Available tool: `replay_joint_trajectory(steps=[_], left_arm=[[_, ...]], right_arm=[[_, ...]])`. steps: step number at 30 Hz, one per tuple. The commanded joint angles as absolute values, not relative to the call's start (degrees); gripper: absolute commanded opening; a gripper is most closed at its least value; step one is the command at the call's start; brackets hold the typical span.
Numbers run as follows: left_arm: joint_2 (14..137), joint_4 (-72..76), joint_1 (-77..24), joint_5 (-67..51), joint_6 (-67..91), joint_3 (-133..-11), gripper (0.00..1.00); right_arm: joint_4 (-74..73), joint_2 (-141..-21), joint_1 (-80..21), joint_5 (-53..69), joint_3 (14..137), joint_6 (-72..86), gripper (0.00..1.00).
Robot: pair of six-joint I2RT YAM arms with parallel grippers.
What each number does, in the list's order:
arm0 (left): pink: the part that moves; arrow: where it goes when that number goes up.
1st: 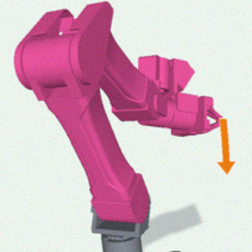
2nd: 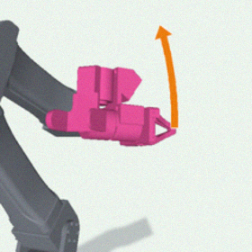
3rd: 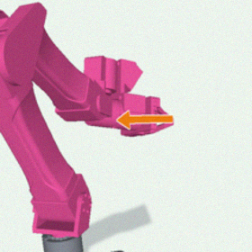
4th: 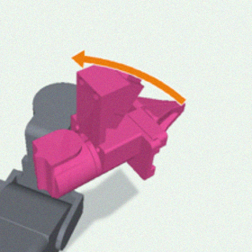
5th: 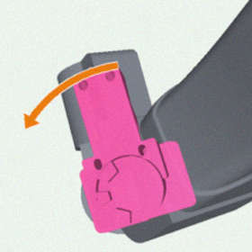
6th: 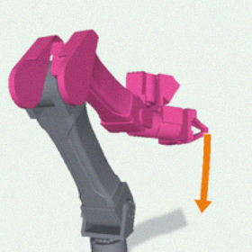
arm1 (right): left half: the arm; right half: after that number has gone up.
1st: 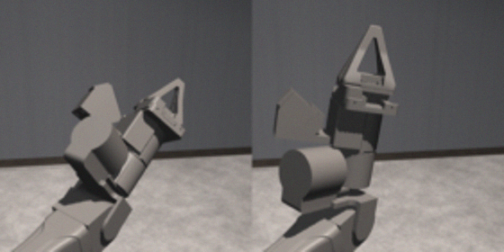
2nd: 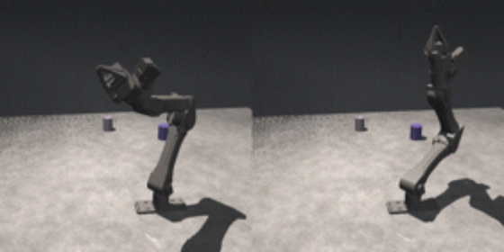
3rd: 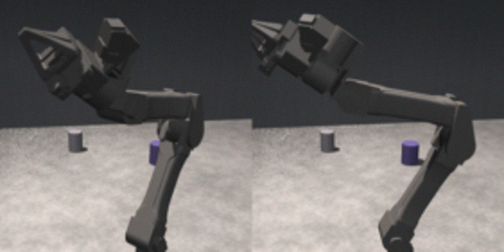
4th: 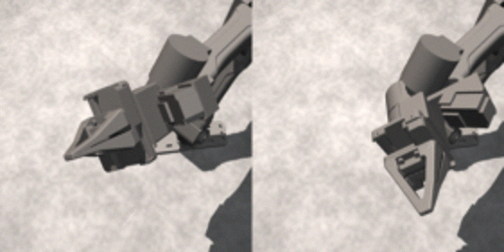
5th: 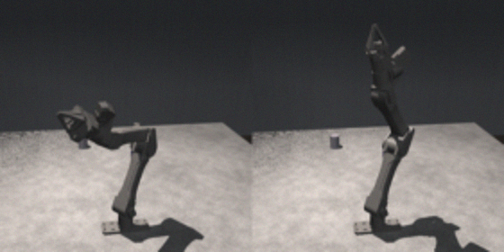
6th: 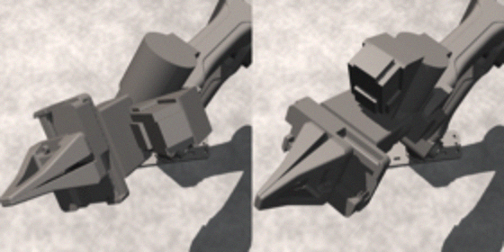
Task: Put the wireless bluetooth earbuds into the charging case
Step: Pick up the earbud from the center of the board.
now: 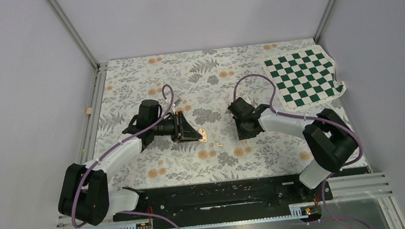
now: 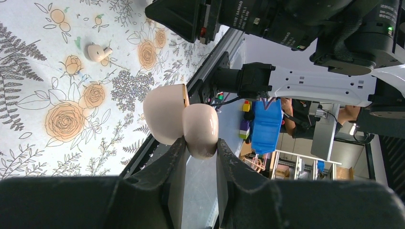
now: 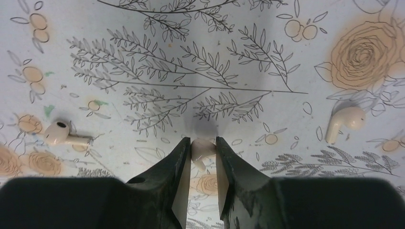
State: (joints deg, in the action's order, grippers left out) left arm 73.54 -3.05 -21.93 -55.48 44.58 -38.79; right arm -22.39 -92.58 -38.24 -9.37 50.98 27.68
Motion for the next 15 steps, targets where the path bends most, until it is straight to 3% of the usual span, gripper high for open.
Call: replay_joint_trajectory(steps=[1,8,15], left_arm=[[74.3,-0.9,-21.7,-59.5,43.5,-40.2,0.0],[76.5,-1.7,-22.0,-64.7,43.3,-42.1,0.0],[76.8,-1.5,-22.3,-67.7,44.8,-43.7,0.0]], right_arm=[[-22.9,-84.8,-38.0,-7.7,53.1,24.1,0.03],[-15.6,-71.0,-38.1,3.9,52.6,12.5,0.01],[10.0,-56.2,-38.1,17.3,41.6,11.1,0.02]])
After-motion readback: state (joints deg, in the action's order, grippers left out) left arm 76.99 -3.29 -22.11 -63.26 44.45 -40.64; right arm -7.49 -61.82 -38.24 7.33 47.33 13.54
